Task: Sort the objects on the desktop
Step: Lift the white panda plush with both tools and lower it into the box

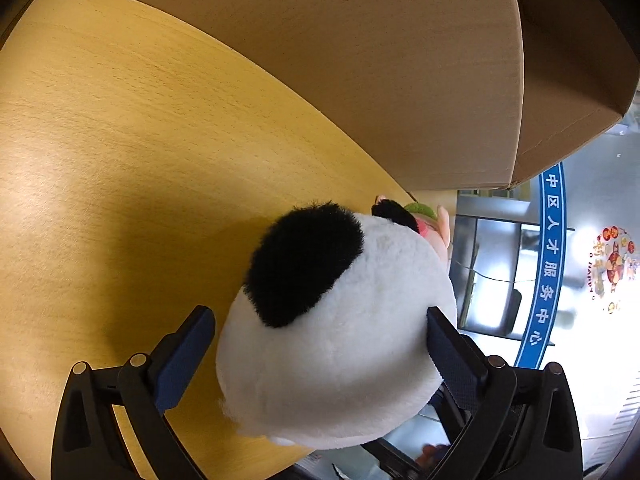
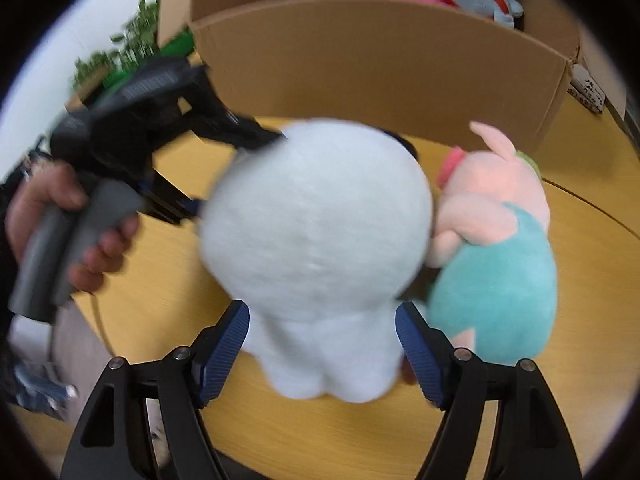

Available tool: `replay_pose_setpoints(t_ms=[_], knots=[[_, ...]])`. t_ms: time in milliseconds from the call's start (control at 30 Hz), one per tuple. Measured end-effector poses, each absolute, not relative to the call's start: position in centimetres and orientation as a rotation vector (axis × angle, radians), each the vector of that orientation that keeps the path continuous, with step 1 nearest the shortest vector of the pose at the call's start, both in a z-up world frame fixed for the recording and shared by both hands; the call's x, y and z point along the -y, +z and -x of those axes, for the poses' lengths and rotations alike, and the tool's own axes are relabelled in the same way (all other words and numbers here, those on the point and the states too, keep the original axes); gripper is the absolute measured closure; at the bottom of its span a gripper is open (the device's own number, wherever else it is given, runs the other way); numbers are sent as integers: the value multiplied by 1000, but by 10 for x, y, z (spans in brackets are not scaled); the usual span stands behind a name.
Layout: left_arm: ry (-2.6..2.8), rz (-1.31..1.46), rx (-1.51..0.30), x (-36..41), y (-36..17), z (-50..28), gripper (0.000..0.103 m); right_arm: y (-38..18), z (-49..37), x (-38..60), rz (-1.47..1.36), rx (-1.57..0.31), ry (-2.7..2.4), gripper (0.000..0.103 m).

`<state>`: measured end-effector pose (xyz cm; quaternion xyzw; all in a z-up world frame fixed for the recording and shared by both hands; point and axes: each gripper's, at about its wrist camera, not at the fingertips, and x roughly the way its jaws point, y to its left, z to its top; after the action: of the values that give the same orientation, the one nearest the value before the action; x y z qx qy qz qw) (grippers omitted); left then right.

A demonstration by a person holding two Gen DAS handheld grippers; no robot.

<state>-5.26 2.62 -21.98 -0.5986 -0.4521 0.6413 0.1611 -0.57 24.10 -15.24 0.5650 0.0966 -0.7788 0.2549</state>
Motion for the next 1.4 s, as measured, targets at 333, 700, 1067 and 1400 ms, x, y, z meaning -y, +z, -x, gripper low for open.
replay_pose_setpoints(t_ms=[333,700,1067,1400], knots=[[1821,1647,1299,-28,-224,63,5,-189,33,-203,-1617,-279,-1992,27],[1961,1462,1225,-26,-120,65,16,-105,21,-208,-1403,-242,-2108,43],[2266,1088,921,4,67,169,17,47,122,-183,-914,-249,-2318,43],[2428,1193,882,35,36,326,17,12,294,-128,-1117,-241,-2231,43]])
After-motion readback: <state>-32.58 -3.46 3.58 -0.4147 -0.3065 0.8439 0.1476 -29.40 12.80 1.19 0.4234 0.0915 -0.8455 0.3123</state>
